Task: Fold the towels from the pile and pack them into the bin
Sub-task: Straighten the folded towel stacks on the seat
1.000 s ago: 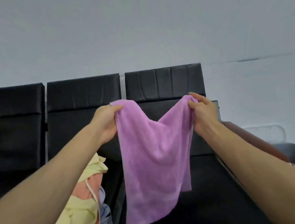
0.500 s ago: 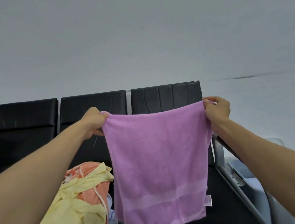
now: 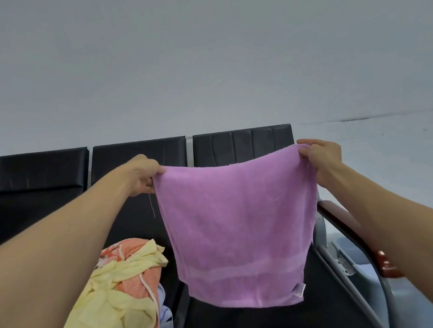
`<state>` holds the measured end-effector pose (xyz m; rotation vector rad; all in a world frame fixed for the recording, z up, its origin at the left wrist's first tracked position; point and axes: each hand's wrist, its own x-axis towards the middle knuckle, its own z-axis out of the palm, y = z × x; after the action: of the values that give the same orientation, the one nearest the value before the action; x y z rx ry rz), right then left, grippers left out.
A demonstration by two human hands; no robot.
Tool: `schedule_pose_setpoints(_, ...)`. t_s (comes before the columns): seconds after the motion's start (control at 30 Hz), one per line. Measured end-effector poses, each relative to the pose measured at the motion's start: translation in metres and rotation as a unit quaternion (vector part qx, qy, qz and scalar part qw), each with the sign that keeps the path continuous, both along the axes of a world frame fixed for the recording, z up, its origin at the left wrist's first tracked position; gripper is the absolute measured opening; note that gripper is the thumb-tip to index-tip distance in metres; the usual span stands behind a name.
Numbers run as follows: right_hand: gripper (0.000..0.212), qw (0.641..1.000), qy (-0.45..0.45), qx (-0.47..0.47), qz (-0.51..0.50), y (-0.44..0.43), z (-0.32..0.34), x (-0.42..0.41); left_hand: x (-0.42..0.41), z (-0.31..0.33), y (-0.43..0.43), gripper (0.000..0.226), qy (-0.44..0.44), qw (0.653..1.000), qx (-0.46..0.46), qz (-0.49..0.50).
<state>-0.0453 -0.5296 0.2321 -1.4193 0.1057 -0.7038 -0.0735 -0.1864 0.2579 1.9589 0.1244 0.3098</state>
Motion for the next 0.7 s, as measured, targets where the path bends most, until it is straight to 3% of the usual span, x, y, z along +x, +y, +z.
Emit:
schedule_pose_setpoints(0.1,0.016,1.000,-0.006,-0.012,0.001,-0.003,0.000,-0.003,-0.001,0.000,-0.001,0.014,0.007,0.996,0.092,0.017)
schedule_pose_setpoints(0.33,0.036,0.985,0.022,-0.159,-0.060,-0.012,-0.008,-0.001,0.005,-0.003,0.006,0.025,-0.032,0.999,0.038,-0.019)
schedule_pose_setpoints(0.4,0.035,0.979,0.032,-0.188,-0.072,-0.014,-0.012,-0.003,0.005,-0.008,0.009,0.024,-0.035,0.996,0.073,-0.040)
schedule_pose_setpoints(0.53,0.020,0.954,0.029,-0.280,-0.107,-0.010,-0.025,-0.002,0.011,-0.023,0.004,0.024,-0.090,0.974,0.204,0.032)
schedule_pose_setpoints(0.7,0.018,0.928,0.030,-0.333,-0.164,-0.001,-0.037,0.001,0.016,-0.033,-0.007,0.026,-0.138,0.968,0.194,0.080)
